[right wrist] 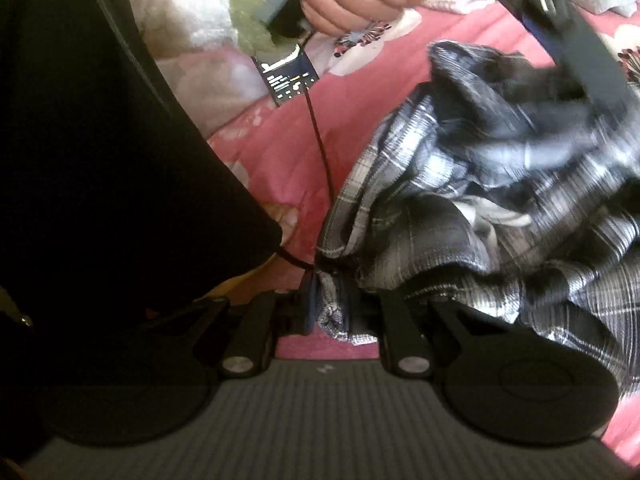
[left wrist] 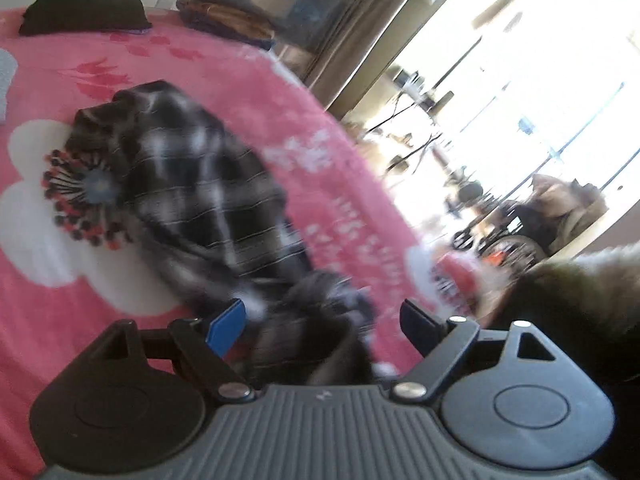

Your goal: Fold clothes

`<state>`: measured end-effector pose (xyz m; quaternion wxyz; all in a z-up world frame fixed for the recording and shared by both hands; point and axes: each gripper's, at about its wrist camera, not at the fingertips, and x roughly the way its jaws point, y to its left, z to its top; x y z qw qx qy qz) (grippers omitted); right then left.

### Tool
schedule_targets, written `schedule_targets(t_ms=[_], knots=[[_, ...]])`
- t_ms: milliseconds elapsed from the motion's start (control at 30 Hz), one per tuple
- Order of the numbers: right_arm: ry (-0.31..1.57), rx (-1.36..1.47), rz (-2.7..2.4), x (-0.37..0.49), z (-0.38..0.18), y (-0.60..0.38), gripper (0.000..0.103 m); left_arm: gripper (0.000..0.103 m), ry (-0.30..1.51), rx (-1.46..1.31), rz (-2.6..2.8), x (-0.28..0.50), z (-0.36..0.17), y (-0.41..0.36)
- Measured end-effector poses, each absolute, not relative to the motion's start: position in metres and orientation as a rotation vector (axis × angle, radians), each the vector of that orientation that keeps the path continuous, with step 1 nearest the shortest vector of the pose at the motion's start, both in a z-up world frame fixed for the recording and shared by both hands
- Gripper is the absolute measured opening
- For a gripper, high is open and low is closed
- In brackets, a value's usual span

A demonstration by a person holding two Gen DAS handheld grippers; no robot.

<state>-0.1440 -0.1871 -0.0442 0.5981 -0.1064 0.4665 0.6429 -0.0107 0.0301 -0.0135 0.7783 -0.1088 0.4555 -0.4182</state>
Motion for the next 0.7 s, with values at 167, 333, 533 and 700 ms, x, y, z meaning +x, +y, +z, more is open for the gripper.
schedule_targets(t_ms=[167,333,533,700], knots=[[1.071,-0.244,1.513,-0.147,-0.046,-0.186,0.010,0.091,0.986,-0.059,-0.845,-0.021,-0.009,0.005],[1.062,-0.281,1.534,-0.148,-0.049,-0.185,0.010,0.046,1.106,0.083,-0.760,-0.016,-0.037,-0.024],[1.065,-0.446,1.488,-0.152,-0.039,-0.207,0.010,0.014,1.104,-0.150,-0.594,0.003,-0.026,0.018],[1.002,-0.639,1.343,-0.131,-0.007,-0.244,0.010,0.014,0.984,-0.381,-0.523,-0.001,0.015,0.065]])
